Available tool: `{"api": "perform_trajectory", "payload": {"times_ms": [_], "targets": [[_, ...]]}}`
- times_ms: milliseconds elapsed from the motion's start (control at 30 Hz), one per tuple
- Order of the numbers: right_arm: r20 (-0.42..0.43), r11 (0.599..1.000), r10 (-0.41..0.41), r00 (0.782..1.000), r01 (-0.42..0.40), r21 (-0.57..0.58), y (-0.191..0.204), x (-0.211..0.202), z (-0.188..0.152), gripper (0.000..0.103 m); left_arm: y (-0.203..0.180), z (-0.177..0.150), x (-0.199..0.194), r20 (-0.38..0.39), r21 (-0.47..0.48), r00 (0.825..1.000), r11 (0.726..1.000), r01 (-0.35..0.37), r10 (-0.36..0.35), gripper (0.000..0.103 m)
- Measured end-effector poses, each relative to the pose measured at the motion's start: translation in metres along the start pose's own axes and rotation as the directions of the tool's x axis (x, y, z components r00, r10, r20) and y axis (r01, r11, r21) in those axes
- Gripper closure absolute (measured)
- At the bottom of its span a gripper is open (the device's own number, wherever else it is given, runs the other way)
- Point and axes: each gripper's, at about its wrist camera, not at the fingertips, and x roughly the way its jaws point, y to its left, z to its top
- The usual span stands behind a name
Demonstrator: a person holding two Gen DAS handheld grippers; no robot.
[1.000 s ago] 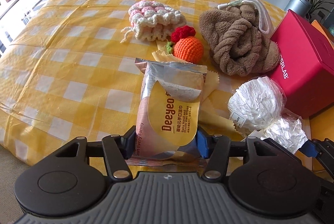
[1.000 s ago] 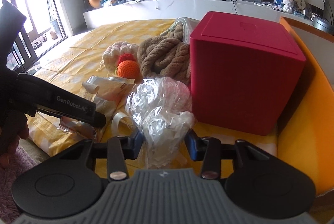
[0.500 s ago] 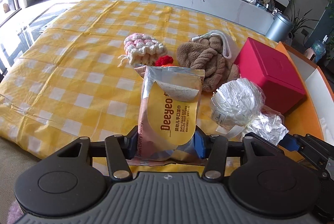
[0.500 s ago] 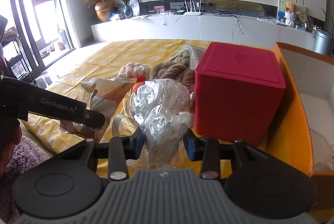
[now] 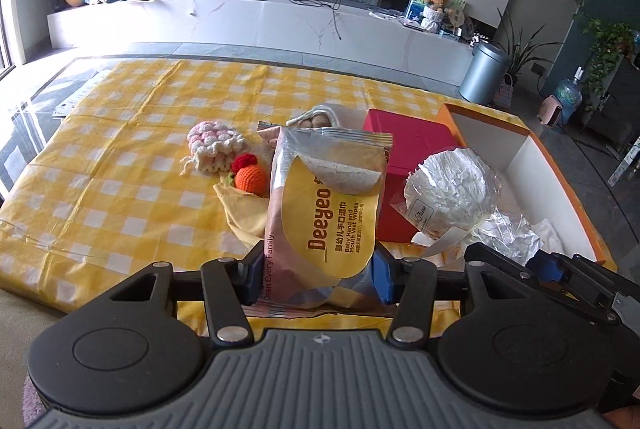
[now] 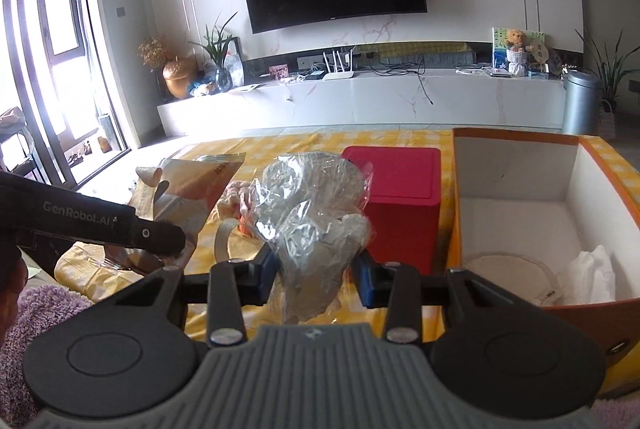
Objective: Organize soft objects
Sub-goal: 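Carry the plastic bag and wipes pack over the cardboard box and lower them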
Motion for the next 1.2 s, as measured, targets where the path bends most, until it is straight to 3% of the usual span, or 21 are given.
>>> {"api": "perform_trajectory", "payload": {"times_ms": [300,667,967,1200], "targets": [[0.075,0.993,-0.107,0.991,0.104,0.055,-0.041,-0.053,0.004,0.064,-0.064,0.008,-0.001,0.014,0.126,0.994,0.986,0.107,-0.109,0.044],[0.085,0.961,-0.268,0.960,0.260,0.093,-0.114,-0.089,0.024,0.064,-0.150,0.031,0.035,-0.061,0.283,0.969,0.927,0.245,-0.238,0.044],[0.034,0.934,-0.356,0.934,0.354,0.039,-0.169,-0.081,0.047,0.064,-0.203,0.045,0.082,-0.135,0.369,0.963,0.890,0.269,-0.235,0.044],[-0.070,0.926,-0.378,0.923,0.377,-0.016,-0.204,-0.046,0.056,0.064,-0.231,0.047,0.122,-0.200,0.458,0.962,0.850,0.261,-0.188,0.044]]}}
